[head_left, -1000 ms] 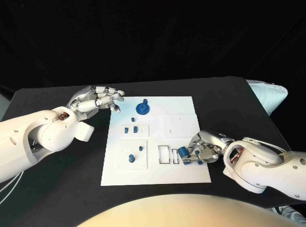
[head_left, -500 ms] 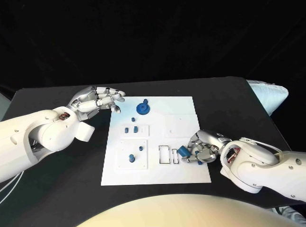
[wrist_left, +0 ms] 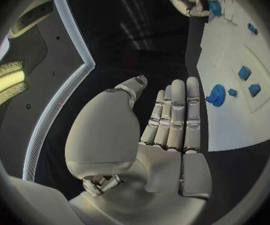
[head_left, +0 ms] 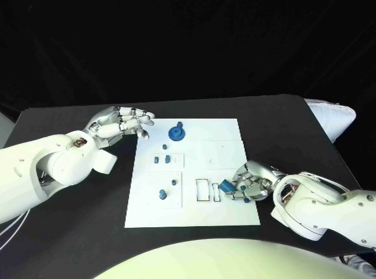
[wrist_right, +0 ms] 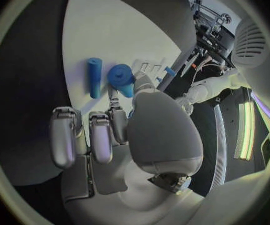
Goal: Assemble the parts on the task board
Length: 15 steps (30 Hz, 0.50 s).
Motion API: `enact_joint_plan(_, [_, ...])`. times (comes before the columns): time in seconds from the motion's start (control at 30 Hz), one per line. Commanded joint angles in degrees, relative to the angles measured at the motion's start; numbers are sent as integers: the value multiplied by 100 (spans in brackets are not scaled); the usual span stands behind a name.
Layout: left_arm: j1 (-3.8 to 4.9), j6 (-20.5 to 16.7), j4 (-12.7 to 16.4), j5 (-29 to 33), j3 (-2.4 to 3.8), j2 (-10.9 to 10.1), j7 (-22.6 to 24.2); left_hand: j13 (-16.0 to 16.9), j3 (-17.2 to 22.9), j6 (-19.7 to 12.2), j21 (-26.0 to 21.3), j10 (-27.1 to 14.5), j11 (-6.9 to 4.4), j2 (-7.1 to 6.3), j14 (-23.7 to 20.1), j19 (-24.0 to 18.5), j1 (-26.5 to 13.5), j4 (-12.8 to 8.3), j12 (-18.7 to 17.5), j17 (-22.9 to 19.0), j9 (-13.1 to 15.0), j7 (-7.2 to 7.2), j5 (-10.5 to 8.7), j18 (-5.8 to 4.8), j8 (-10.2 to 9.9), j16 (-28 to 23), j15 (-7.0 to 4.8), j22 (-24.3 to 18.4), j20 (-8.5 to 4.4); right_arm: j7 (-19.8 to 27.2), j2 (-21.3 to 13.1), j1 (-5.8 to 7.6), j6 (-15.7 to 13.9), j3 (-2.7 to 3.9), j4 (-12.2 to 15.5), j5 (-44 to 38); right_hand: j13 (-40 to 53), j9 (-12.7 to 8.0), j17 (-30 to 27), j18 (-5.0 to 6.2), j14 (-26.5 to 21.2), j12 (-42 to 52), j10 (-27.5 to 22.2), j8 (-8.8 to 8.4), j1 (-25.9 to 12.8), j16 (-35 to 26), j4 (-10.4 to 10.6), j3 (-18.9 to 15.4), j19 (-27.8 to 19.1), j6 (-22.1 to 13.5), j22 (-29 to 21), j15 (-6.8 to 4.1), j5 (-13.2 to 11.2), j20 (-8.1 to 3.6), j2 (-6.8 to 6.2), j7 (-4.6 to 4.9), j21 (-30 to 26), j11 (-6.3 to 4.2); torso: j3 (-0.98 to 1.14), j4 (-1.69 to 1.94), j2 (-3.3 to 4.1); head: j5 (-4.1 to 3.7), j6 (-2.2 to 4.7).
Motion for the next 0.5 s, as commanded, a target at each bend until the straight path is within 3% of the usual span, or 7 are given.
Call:
enact_joint_plan(0.03, [-5, 85, 6, -33, 2, 12, 6, 9, -22, -38, -18, -27, -2, -1, 18, 41, -49, 19, 33, 3, -8, 12, -20, 77, 31, -34, 37, -9, -13, 547, -14, -17, -103, -29, 69, 973, 341, 56, 1085, -64, 503, 56, 76, 75, -50, 23, 6, 53, 308, 74, 1091, -40, -1, -60, 101, -36, 52, -28, 2, -2, -2, 1, 1])
enact_joint_plan(0.33, [-6, 113, -7, -34, 1, 18, -18, 12, -21, -43, -27, -34, -3, 25, 19, 49, -40, 34, 38, 3, -9, 12, -7, 78, 33, -35, 37, -16, -13, 892, -108, 277, -271, -23, 228, 1508, 454, 50, 1155, -79, 519, 140, 157, 117, -18, 44, 0, 154, 334, 143, 1131, -77, -30, -93, 157, -84, 115, -71, -2, 2, 4, -10, 1])
enact_joint_plan(0.5, [-6, 148, -7, -35, 1, 27, -45, 13, -27, -50, -34, -42, 0, 31, 18, 53, -42, 46, 39, 3, -10, 15, -3, 78, 32, -36, 38, -20, -13, 886, -96, 367, -242, -23, 248, 1559, 488, 48, 1172, -84, 523, 167, 180, 125, -12, 49, 0, 175, 343, 156, 1144, -84, -42, -100, 162, -91, 137, -79, -6, 9, 3, 9, 1])
